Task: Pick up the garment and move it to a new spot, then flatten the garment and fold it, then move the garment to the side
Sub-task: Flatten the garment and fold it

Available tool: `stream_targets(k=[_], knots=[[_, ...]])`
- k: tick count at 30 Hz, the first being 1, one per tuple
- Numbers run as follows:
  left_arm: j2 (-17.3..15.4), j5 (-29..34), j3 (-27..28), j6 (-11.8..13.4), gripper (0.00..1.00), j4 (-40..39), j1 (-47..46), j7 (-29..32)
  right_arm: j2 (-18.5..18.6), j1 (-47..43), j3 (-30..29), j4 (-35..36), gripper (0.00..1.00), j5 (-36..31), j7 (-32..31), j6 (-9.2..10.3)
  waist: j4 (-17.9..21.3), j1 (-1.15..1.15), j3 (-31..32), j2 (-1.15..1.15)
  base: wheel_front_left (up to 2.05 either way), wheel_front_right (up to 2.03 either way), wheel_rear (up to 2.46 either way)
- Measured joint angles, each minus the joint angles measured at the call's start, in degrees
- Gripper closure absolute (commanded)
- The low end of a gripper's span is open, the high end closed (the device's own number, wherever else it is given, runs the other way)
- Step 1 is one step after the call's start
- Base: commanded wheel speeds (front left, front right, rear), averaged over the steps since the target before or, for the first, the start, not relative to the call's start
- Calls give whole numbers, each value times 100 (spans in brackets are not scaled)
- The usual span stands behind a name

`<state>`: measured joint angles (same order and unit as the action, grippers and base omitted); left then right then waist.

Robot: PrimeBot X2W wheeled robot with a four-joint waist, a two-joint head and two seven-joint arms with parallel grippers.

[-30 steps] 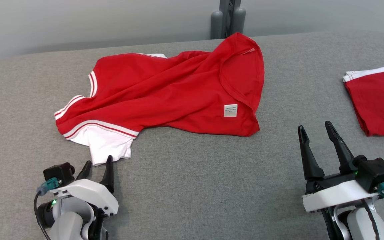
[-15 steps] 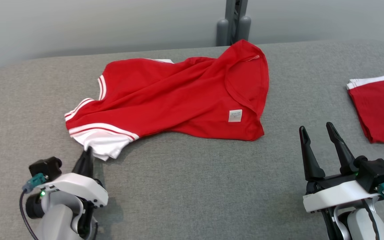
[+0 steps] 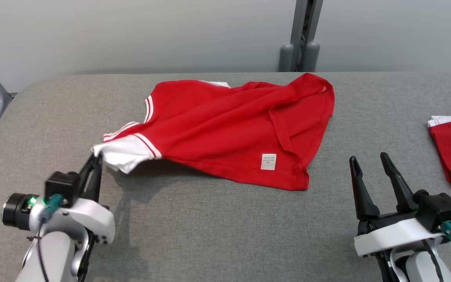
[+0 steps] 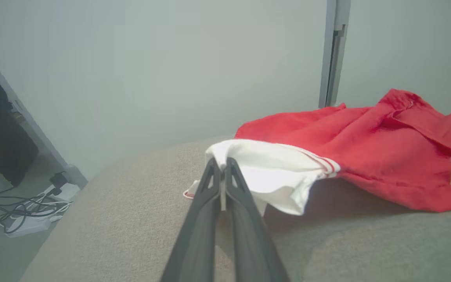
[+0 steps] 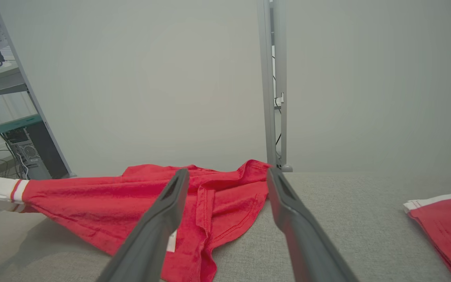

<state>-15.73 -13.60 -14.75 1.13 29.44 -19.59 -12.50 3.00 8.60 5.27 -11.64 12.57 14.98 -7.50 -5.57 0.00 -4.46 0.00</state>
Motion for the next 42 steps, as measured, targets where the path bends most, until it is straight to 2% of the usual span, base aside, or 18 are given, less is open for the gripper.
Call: stream_targets(k=[3, 7, 8, 9, 10, 16, 28, 32, 42], knots=[[-167, 326, -293, 45, 100, -170, 180, 309, -4, -4, 16, -13, 0, 8, 0, 0, -10, 0, 33, 0, 0, 0, 0], [-202, 454, -588, -15, 100, -209, 437, 793, -9, -3, 44, -29, 0, 21, 0, 0, 18, 0, 42, 0, 0, 0, 0], [-202, 452, -646, -67, 86, -192, 505, 911, -10, -3, 54, -31, 0, 32, 0, 0, 30, 0, 39, 0, 0, 0, 0], [-185, 436, -684, -113, 47, -179, 566, 991, -10, -3, 55, -33, 0, 53, 0, 0, 40, 0, 33, 0, 0, 0, 0], [-149, 400, -708, -127, 0, -187, 611, 1026, -11, -3, 56, -34, 0, 57, 0, 0, 50, 0, 28, 0, 0, 0, 0], [41, 172, -613, -94, 0, -388, 635, 868, -13, -3, 49, -43, 0, 57, 0, 0, 66, 0, 0, 0, 0, 0, 0], [189, -569, 333, 347, 0, -637, 597, -13, -16, 10, 90, -47, 0, 5, 0, 0, 46, 0, 34, 0, 0, 0, 0], [218, -664, 483, 379, 0, -468, 668, -163, -5, 9, 136, -48, 0, 7, 0, 0, 73, 0, 46, 0, 0, 0, 0], [525, -671, 647, 339, 0, -374, 919, -249, 74, 4, 205, -147, 0, 18, 0, 0, 21, 0, 70, 0, 0, 0, 0]])
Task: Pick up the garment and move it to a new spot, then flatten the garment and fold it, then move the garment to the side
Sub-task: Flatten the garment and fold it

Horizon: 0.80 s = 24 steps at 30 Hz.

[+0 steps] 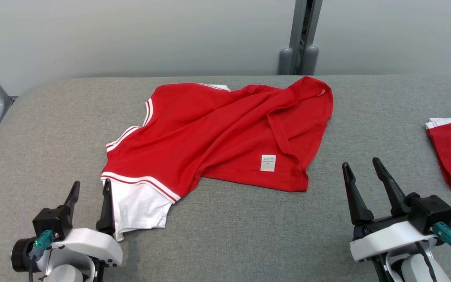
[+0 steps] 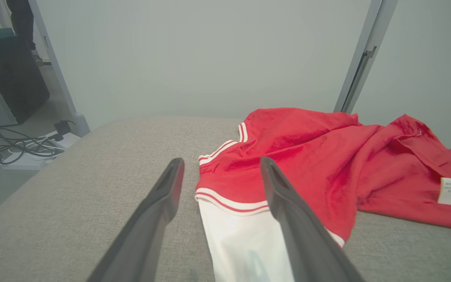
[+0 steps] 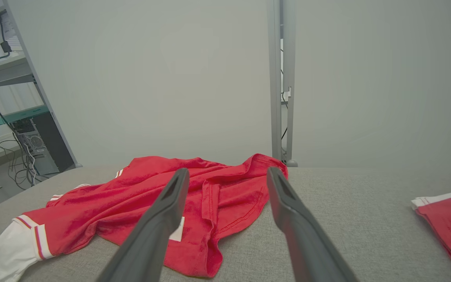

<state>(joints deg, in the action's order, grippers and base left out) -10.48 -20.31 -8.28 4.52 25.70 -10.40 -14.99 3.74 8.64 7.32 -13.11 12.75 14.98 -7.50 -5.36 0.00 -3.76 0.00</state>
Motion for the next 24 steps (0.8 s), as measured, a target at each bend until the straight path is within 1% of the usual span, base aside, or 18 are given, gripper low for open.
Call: stream_targets(k=[5, 10, 15, 18, 24], knots=[[87, 104, 66, -80, 0, -2, 29, -1, 46, 18, 93, -177, 0, 52, -2, 0, -85, 0, -36, 0, 0, 0, 0], [183, 178, 107, -162, 0, 73, 25, -10, 93, 270, 309, -684, 0, 186, -509, 0, -189, 0, -155, 0, 0, 0, 0], [261, 279, 131, -254, 0, 155, -77, -10, 70, 761, 577, -1137, 0, 810, -960, 0, -323, 0, -341, 0, 0, 0, 0], [348, 371, 88, -332, 0, 224, -163, -10, 116, 1028, 611, -1455, 0, 1165, -1157, 0, -435, 0, -451, 0, 0, 0, 0], [455, 466, 90, -403, 0, 282, -303, -11, 193, 1457, 766, -1991, 0, 1553, -1388, 0, -639, 0, -636, 0, 0, 0, 0]])
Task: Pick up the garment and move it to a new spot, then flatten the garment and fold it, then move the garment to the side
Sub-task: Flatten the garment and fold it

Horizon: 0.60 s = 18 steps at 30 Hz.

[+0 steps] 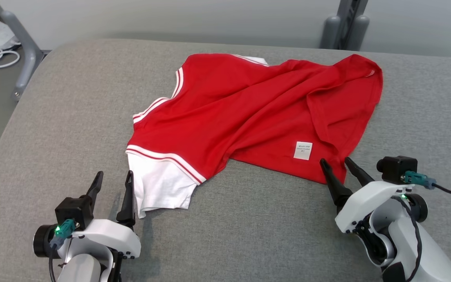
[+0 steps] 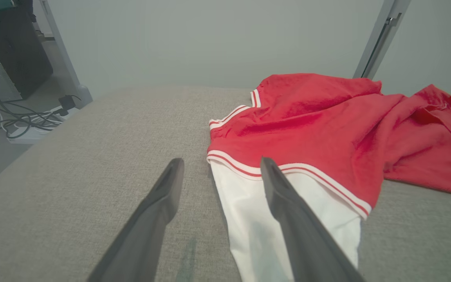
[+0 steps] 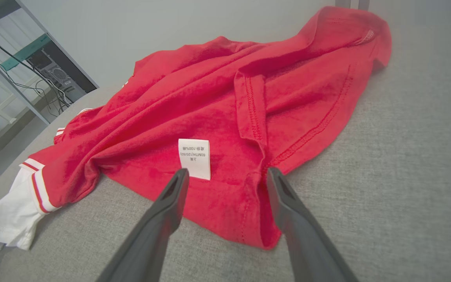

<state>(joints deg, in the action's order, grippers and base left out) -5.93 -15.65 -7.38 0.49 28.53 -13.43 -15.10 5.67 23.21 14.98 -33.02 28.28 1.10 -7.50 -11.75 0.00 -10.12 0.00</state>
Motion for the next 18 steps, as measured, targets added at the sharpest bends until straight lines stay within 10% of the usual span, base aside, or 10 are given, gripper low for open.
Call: stream_targets(k=[16, 17, 18], knots=[[174, 175, 142, -145, 0, 102, -103, 0, 203, 453, 342, -758, 0, 433, 129, 0, -214, 0, -193, 0, 0, 0, 0], [181, 194, 148, -146, 0, 114, -105, 1, 207, 474, 364, -791, 7, 453, 133, 0, -222, 0, -199, 0, 0, 0, 0], [187, 203, 154, -152, 0, 131, -106, 0, 212, 486, 381, -828, 56, 468, 144, 0, -230, 0, -204, 0, 0, 0, 0]])
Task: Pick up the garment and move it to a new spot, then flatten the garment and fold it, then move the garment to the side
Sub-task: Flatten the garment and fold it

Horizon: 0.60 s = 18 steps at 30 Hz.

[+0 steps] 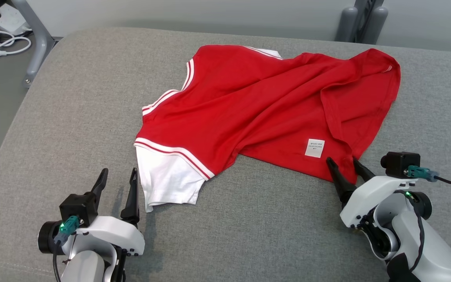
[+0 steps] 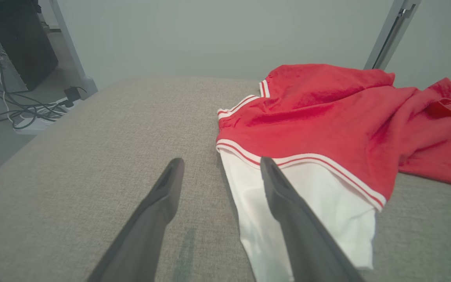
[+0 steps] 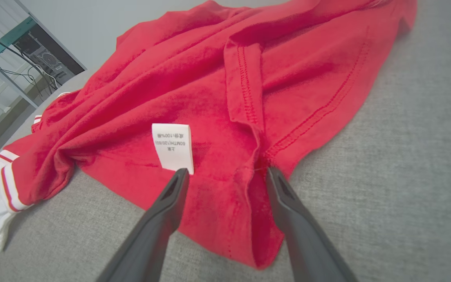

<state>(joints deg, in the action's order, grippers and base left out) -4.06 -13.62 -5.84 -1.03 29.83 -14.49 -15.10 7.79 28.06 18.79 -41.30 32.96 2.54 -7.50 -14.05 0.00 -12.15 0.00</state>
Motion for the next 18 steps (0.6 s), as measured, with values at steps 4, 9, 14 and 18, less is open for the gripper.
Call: stream_targets(k=[4, 9, 14, 18], knots=[[24, 12, 15, -30, 0, 86, -3, 0, 42, 62, 101, -47, 100, 15, 149, 0, -24, 0, 3, 0, 0, 0, 0], [46, 54, 38, -71, 0, 208, -3, 0, 75, 60, 76, -90, 100, 31, 492, 0, -14, 0, 58, 0, 0, 0, 0], [42, 48, 73, -142, 0, 348, 26, 0, 58, -105, 111, 19, 100, 86, 791, 0, 38, 0, 139, 0, 0, 0, 0], [46, -82, 77, -267, 0, 519, 180, -1, 64, -328, 230, 250, 100, 81, 981, 0, 112, 0, 225, 0, 0, 0, 0]])
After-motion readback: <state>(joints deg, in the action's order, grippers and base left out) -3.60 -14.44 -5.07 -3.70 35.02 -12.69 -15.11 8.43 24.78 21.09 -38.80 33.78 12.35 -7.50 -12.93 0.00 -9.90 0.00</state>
